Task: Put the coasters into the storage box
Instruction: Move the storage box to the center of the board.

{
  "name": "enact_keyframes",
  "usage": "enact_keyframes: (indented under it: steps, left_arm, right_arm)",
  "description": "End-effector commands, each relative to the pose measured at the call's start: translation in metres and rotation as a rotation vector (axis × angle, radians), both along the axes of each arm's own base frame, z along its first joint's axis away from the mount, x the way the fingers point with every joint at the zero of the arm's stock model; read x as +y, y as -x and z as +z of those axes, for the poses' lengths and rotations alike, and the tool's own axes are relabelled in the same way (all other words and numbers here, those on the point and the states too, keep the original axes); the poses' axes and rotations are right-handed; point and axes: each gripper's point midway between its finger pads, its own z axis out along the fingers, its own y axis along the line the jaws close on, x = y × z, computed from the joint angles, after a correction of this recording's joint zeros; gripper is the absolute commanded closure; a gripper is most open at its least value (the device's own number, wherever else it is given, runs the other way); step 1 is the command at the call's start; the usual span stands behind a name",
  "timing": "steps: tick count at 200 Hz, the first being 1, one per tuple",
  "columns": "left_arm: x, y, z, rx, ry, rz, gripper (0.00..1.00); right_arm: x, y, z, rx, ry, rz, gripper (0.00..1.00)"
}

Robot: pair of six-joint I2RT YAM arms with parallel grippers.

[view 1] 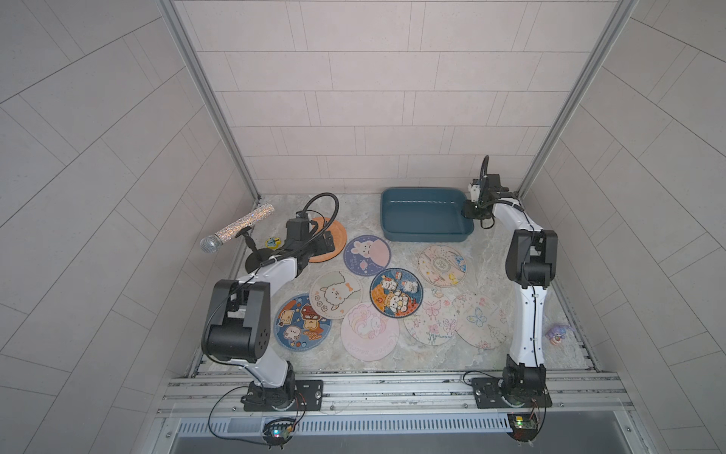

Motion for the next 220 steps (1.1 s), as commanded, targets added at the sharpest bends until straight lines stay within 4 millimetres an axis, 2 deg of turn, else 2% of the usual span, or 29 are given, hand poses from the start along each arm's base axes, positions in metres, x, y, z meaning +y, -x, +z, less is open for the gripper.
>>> enact_keyframes:
  steps: [1,49,94,151,180,220]
  left_arm:
    - [-0.002,-0.008,0.006,-0.013,-0.003,0.0,0.0]
    - [-0.001,-0.008,0.005,-0.011,-0.007,0.006,0.0]
    - [-0.001,-0.009,0.006,-0.011,-0.007,0.006,0.0]
    - [0.0,-0.008,0.006,-0.01,-0.009,0.01,0.0]
    - [-0.001,-0.008,0.007,-0.011,-0.009,0.011,0.0]
    - [0.0,-0.008,0.008,-0.012,-0.012,0.011,0.0]
  right_arm:
    - [0.022,0.0,-0.007,0.031,-0.02,0.026,0.67]
    - [0.048,-0.005,-0.011,0.033,-0.051,0.009,0.73]
    - [0.062,-0.007,-0.013,0.04,-0.051,-0.013,0.8]
    - [0.07,-0.009,-0.009,0.031,-0.045,-0.05,0.88]
    - [0.067,-0.008,-0.012,0.033,-0.042,-0.096,0.96]
    - [0.063,-0.01,-0.01,0.023,-0.046,-0.137,1.0]
